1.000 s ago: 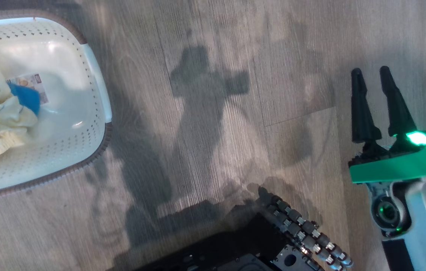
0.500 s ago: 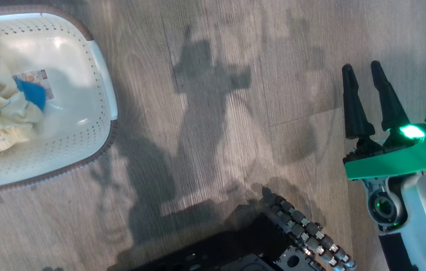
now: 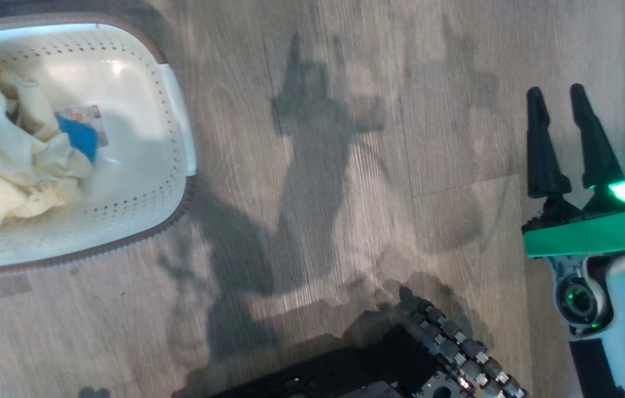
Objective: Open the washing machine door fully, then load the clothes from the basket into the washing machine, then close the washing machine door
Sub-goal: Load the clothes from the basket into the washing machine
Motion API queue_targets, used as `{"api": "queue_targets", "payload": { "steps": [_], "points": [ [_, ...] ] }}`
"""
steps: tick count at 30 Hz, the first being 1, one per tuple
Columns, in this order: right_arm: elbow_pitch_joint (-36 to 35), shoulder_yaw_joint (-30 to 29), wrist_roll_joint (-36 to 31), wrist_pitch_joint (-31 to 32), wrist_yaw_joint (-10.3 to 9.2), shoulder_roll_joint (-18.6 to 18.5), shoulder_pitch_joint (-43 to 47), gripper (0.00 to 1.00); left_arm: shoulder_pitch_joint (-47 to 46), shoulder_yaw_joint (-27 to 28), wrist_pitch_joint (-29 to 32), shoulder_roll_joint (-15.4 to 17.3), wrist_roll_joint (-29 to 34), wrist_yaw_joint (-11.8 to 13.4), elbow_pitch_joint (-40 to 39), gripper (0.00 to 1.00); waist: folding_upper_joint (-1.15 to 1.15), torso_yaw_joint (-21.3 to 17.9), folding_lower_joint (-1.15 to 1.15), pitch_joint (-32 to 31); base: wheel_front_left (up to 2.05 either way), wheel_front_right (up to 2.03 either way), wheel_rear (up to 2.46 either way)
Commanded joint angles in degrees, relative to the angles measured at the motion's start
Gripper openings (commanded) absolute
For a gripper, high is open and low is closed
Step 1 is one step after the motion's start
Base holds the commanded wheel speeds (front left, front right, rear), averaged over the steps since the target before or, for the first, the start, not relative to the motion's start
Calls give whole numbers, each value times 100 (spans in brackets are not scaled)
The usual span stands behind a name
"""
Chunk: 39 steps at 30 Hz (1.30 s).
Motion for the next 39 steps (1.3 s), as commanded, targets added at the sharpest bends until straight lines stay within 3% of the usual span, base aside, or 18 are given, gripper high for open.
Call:
{"api": "queue_targets", "payload": {
  "steps": [1,11,21,32,39],
  "points": [
    [-182,-59,-78,-37,-16,-45,213,100,160,158,-96,131,-128,54,-171,100,0,116,0,-131,0,0,0],
    [-293,-480,-415,-37,-16,-45,443,100,1253,314,-519,-119,-473,307,-575,100,0,505,0,-634,0,0,0],
    [-356,-763,-655,-37,-16,-122,770,100,3063,579,-1003,-269,-879,720,-1938,100,0,871,0,-1340,0,0,0],
    [-373,-960,-807,-36,-16,-271,1169,100,5582,808,-1460,-416,-1064,1517,-4103,100,0,1244,0,-2105,0,0,0],
    [-531,-1128,-930,139,-16,-373,1518,100,6934,695,-1718,-706,-1064,1917,-4879,100,0,1540,0,-2732,0,0,0]
  ]
}}
